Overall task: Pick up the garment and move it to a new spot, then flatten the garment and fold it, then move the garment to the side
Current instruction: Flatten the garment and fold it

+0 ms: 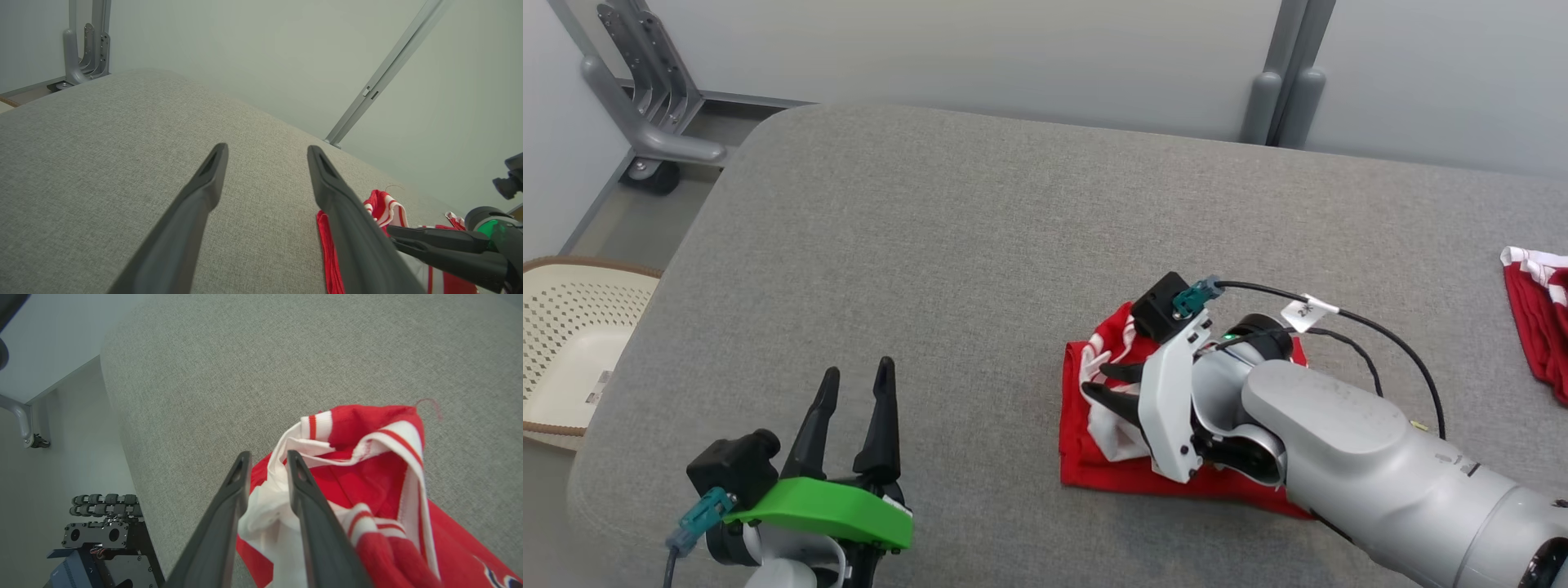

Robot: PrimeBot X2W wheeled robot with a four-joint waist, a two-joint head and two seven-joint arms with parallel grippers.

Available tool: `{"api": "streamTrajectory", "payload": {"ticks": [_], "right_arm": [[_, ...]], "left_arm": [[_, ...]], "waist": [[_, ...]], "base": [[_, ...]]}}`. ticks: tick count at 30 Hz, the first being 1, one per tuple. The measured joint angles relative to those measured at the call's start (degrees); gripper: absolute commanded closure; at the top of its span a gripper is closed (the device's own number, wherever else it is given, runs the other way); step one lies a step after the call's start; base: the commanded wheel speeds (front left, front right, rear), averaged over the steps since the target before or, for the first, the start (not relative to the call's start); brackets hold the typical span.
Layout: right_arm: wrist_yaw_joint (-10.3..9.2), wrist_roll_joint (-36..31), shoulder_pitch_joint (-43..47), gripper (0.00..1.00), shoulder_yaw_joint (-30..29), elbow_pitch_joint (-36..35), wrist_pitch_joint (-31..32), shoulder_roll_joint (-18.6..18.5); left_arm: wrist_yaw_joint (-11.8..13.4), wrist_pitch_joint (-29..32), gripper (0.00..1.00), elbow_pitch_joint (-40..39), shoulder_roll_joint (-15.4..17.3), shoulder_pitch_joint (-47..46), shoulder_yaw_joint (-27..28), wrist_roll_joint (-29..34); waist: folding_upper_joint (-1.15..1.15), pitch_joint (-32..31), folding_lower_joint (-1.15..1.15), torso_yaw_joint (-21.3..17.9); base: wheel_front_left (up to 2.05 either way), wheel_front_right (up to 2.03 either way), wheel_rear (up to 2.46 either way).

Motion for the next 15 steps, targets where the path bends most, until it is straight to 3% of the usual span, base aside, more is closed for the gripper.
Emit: {"api": "streamTrajectory", "payload": {"ticks": [2,4,5,15], "right_arm": [[0.01,-0.13,-0.26,0.49,0.53,0.45,0.0,1.1],[0.01,-0.27,-0.31,0.07,0.87,0.71,-0.01,1.88],[0.01,-0.27,-0.36,0.0,0.98,0.71,-0.04,2.07],[0.01,-0.15,-5.37,0.0,1.46,-2.0,-1.52,4.69]], "left_arm": [[0.01,0.0,0.0,0.0,0.0,0.0,0.51,0.0],[0.02,0.0,0.0,-0.01,0.0,0.01,0.75,0.0],[0.12,0.0,0.0,-0.01,0.0,0.01,0.8,0.0],[0.53,0.0,0.0,-1.19,-0.03,0.27,2.89,0.0]], "waist": [[0.0,-0.25,0.0,0.2],[0.0,-0.45,0.0,0.23],[0.0,-0.53,0.0,0.21],[0.0,-0.95,0.0,-1.54]], "base": [[0.0,0.0,0.0],[0.0,0.0,0.0],[0.0,0.0,0.0],[0.0,0.0,0.0]]}}
